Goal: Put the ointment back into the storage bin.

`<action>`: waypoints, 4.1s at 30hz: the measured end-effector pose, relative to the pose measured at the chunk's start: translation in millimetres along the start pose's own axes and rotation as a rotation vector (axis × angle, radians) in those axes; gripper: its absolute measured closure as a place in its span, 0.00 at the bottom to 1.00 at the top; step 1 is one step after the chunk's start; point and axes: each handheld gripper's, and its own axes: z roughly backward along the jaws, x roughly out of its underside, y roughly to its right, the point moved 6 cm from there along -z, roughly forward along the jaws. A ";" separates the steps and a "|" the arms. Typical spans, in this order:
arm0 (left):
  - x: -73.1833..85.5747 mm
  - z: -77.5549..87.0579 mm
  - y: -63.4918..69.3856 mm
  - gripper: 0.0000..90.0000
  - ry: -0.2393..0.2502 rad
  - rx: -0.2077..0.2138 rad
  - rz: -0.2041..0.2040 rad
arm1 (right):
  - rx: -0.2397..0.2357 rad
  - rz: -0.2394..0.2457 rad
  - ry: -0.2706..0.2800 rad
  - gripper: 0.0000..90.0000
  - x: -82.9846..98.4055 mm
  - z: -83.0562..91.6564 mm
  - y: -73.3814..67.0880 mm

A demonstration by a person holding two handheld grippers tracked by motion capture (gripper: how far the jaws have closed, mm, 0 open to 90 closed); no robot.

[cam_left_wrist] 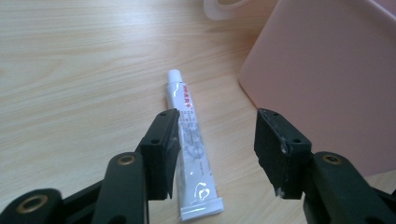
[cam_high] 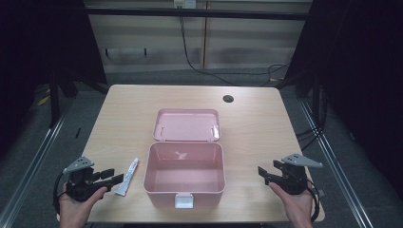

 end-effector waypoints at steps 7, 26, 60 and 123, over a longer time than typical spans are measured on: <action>1.7 -1.9 8.5 0.60 -0.049 0.029 -0.029 | -0.019 -0.020 -0.029 0.37 2.5 2.0 -8.6; -21.9 1.3 13.2 0.56 -0.170 -0.008 -0.088 | -0.104 -0.032 -0.021 0.43 1.0 3.8 -16.8; -39.9 -51.6 0.5 0.66 -0.491 -0.081 -0.091 | -0.121 -0.009 -0.046 0.41 2.5 -0.7 -22.4; -20.3 -80.6 -6.1 0.79 -0.613 -0.123 -0.102 | -0.146 -0.009 -0.071 0.37 3.3 -5.2 -24.5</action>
